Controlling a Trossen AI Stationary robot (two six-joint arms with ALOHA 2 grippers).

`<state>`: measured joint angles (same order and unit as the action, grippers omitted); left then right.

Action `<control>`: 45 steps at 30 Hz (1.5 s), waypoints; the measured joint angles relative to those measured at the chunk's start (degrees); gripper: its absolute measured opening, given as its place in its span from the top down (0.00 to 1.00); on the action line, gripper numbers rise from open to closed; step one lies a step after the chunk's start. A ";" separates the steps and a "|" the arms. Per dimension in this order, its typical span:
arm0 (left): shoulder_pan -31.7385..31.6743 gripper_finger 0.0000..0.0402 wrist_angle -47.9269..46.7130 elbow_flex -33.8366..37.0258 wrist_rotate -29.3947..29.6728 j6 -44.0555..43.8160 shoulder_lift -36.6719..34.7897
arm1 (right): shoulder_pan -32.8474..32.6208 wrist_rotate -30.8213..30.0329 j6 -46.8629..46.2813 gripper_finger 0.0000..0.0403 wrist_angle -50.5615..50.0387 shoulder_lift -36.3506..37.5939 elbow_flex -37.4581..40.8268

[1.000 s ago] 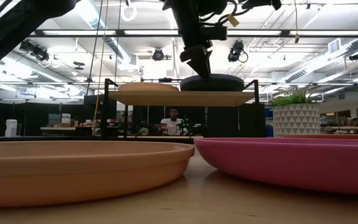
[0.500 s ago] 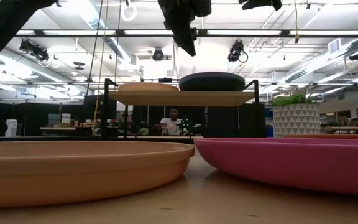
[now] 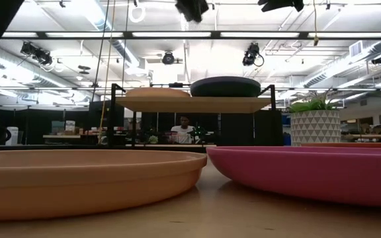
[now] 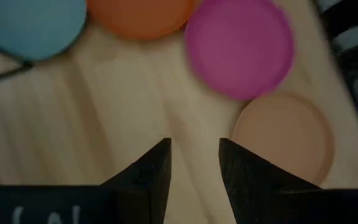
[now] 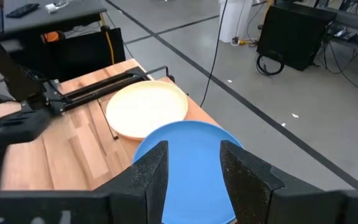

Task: Place and stack plates onto a shelf
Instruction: Stack the orange plate on top of the blue plate on the shelf

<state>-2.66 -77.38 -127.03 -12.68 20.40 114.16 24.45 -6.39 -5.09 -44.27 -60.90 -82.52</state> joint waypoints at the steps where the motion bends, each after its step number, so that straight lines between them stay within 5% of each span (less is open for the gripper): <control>1: 0.57 0.65 1.24 1.14 -0.42 -0.42 -0.62 | 0.00 0.00 0.17 0.62 -0.01 -0.01 0.00; 7: 2.82 0.65 8.69 13.48 -0.67 -6.61 -5.05 | -0.07 1.06 0.59 0.62 -0.33 0.00 0.00; 16: 6.46 0.65 19.65 32.27 2.86 -18.46 -16.20 | -0.97 13.33 -0.73 0.62 -13.41 -2.14 0.00; 28: 6.86 0.65 34.65 51.28 14.26 -31.18 -32.96 | -13.79 18.50 2.16 0.62 -19.66 -5.41 7.51; 37: 5.80 0.65 35.53 55.28 22.59 -34.83 -43.05 | -22.86 19.17 10.97 0.62 -20.46 -16.52 10.12; 45: 5.34 0.65 35.47 55.20 25.83 -36.78 -51.29 | -24.46 15.09 21.60 0.55 -21.50 -27.83 10.12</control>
<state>2.68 -41.91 -71.83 13.15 -16.37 62.87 -0.01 8.69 16.51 -65.77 -88.73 -72.40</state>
